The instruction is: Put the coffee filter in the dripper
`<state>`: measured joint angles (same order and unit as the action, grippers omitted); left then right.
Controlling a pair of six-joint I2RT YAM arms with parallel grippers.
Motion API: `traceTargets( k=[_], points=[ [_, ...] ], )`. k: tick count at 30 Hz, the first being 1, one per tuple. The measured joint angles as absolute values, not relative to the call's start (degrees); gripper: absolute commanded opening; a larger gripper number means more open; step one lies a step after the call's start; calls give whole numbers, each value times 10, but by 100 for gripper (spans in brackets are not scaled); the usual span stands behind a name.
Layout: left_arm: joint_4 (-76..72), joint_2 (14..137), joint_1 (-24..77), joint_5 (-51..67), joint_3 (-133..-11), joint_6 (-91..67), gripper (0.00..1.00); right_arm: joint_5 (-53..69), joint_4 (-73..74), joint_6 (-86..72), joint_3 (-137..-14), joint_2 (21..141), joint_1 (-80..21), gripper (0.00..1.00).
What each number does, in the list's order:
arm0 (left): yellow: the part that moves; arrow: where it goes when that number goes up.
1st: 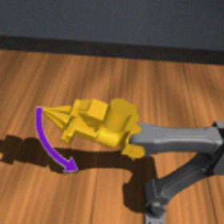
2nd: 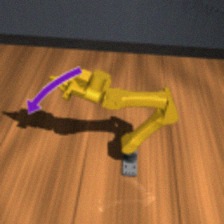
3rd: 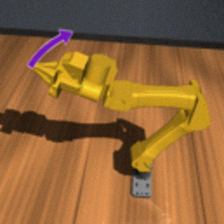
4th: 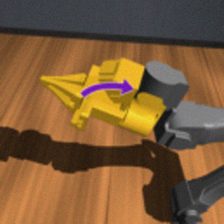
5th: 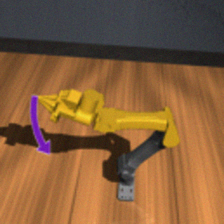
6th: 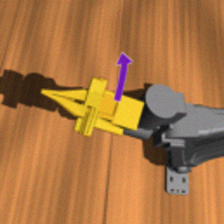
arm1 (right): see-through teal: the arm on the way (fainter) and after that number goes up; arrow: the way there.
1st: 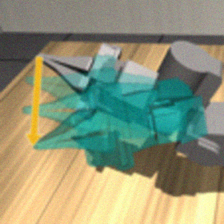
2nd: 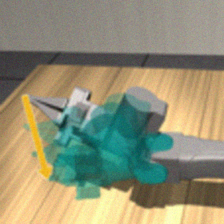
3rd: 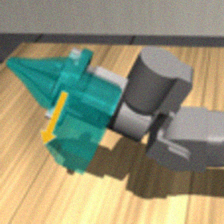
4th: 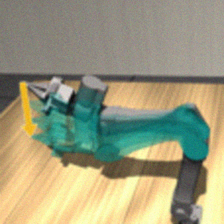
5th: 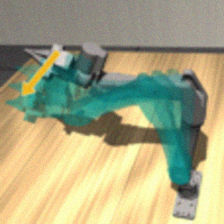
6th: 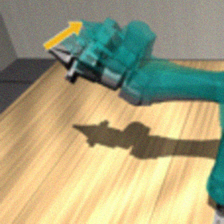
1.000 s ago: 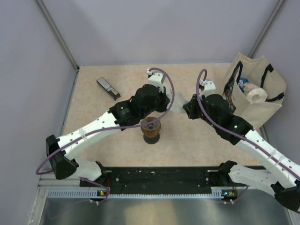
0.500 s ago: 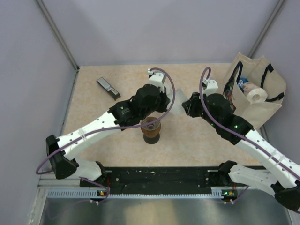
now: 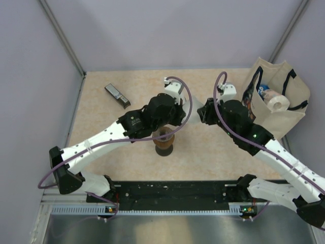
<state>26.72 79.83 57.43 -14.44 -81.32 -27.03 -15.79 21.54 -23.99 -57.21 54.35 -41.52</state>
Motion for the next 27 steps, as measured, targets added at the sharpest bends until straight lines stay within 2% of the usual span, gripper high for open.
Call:
traceTargets(
  k=[2, 5, 6, 17, 27],
  points=[
    [275, 796, 576, -144, -813, -270, 0, -164, 216, -235, -580, 550, -415, 23],
    [283, 786, 578, -146, -812, -271, 0, -163, 216, -229, -592, 559, -415, 1],
    [283, 781, 578, -147, -810, -273, 0, -159, 216, -228, -596, 562, -415, 0],
    [338, 728, 579, -166, -797, -307, 13, -35, 253, -231, -660, 638, -437, 0],
    [413, 684, 579, -168, -777, -355, 17, 8, 306, -229, -722, 667, -486, 0]
  ],
)
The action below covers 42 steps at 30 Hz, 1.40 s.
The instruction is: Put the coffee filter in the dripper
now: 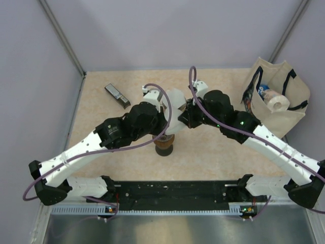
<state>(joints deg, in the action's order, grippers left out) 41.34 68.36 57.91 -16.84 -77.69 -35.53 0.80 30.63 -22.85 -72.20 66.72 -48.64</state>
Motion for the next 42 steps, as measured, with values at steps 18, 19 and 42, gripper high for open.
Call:
traceTargets(
  k=[18, 19, 42],
  points=[
    [462, 630, 579, -206, -706, -416, 54, 30, 316, -222, -732, 728, -510, 0],
    [465, 630, 579, -210, -706, -417, 57, 30, 316, -222, -732, 731, -510, 0],
    [466, 654, 495, -211, -672, -403, 69, 20, 323, -213, -733, 800, -510, 0]
  ],
)
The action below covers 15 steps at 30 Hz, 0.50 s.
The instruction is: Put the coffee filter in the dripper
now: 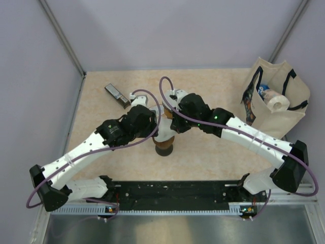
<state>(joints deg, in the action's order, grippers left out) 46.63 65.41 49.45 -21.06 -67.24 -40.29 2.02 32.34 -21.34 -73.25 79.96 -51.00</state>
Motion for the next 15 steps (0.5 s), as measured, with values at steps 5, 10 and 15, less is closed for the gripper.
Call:
traceTargets(
  k=[5, 10, 15],
  points=[
    [460, 661, 486, -173, -665, -385, 90, 17, 324, -209, -733, 801, -510, 0],
    [455, 683, 486, -149, -665, -373, 95, 18, 324, -205, -736, 807, -510, 0],
    [466, 714, 486, -151, -666, -368, 95, 18, 324, -200, -736, 807, -510, 0]
  ],
)
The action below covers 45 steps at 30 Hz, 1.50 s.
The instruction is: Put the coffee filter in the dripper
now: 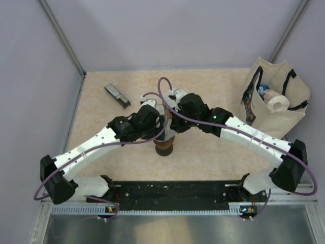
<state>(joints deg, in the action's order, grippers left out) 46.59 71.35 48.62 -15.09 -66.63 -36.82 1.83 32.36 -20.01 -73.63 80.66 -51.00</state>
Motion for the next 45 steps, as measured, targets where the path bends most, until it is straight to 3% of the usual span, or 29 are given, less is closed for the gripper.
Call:
traceTargets(
  k=[16, 22, 25, 34, 39, 45],
  points=[
    [515, 738, 485, -194, -680, -370, 94, 18, 324, -190, -736, 807, -510, 0],
    [514, 733, 485, -179, -680, -363, 99, 18, 324, -190, -736, 807, -510, 6],
    [514, 726, 485, -174, -680, -361, 99, 21, 324, -190, -736, 807, -510, 22],
    [485, 649, 485, -156, -680, -361, 99, 29, 326, -180, -755, 806, -510, 44],
    [465, 590, 484, -164, -680, -360, 99, 29, 328, -176, -770, 797, -510, 46],
    [465, 558, 437, -193, -669, -361, 99, 18, 338, -169, -811, 786, -510, 40]
  ],
)
